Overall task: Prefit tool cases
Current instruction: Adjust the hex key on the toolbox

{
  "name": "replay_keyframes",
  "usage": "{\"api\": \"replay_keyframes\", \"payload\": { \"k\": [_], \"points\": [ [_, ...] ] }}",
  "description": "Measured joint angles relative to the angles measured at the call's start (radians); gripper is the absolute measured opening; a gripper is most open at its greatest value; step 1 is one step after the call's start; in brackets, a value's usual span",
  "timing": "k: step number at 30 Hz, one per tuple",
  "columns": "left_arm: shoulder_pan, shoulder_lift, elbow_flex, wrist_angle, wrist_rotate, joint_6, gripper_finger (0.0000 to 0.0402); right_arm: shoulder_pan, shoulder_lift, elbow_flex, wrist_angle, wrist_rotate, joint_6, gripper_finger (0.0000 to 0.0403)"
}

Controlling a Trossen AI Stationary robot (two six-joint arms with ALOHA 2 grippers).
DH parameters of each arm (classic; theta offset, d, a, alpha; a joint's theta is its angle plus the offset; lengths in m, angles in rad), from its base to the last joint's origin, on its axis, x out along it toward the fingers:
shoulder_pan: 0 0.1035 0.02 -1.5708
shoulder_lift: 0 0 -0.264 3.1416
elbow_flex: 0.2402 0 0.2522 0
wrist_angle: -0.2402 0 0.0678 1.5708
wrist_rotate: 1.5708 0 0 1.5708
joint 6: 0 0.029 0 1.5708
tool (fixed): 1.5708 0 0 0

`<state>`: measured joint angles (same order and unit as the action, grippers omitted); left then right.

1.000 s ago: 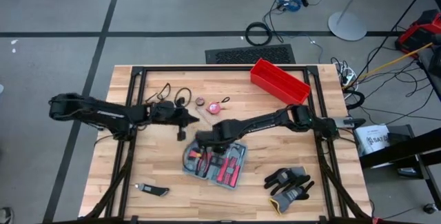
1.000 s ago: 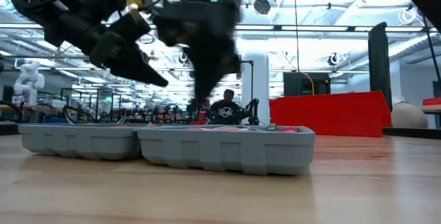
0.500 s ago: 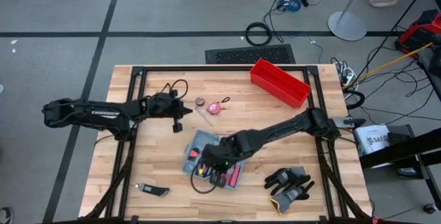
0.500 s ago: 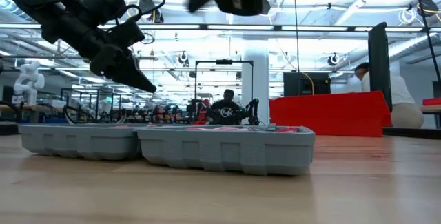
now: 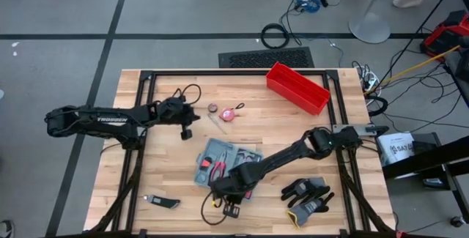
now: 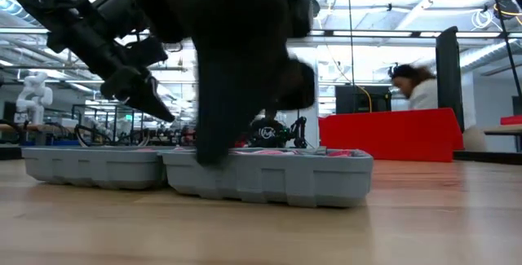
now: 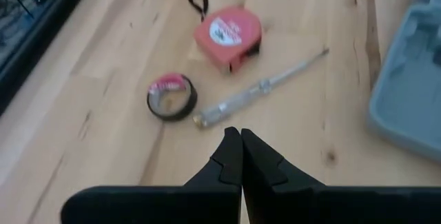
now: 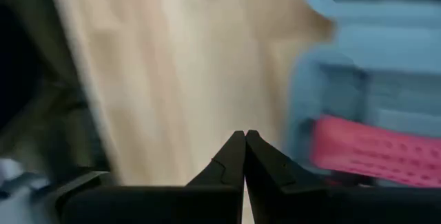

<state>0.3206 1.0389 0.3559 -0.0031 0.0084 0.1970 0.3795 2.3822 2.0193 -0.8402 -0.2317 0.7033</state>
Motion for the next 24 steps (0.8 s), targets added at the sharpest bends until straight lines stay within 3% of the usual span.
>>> {"api": "replay_keyframes", "payload": {
  "k": [6, 13, 18, 24],
  "points": [
    [0.000, 0.000, 0.000, -0.042, -0.001, -0.007, 0.0000, -0.004, 0.018, 0.002, -0.184, 0.042, -0.018, 0.0000],
    [0.000, 0.000, 0.000, -0.036, 0.028, -0.060, 0.0000, -0.019, 0.011, -0.001, -0.400, 0.281, -0.126, 0.0000],
    [0.000, 0.000, 0.000, 0.021, 0.056, -0.058, 0.0000, -0.055, 0.002, 0.000, -0.398, 0.291, -0.205, 0.0000],
    [0.027, 0.052, 0.000, 0.256, 0.044, 0.051, 0.0000, -0.077, -0.102, 0.000, -0.444, 0.291, -0.240, 0.0000]
  ]
}}
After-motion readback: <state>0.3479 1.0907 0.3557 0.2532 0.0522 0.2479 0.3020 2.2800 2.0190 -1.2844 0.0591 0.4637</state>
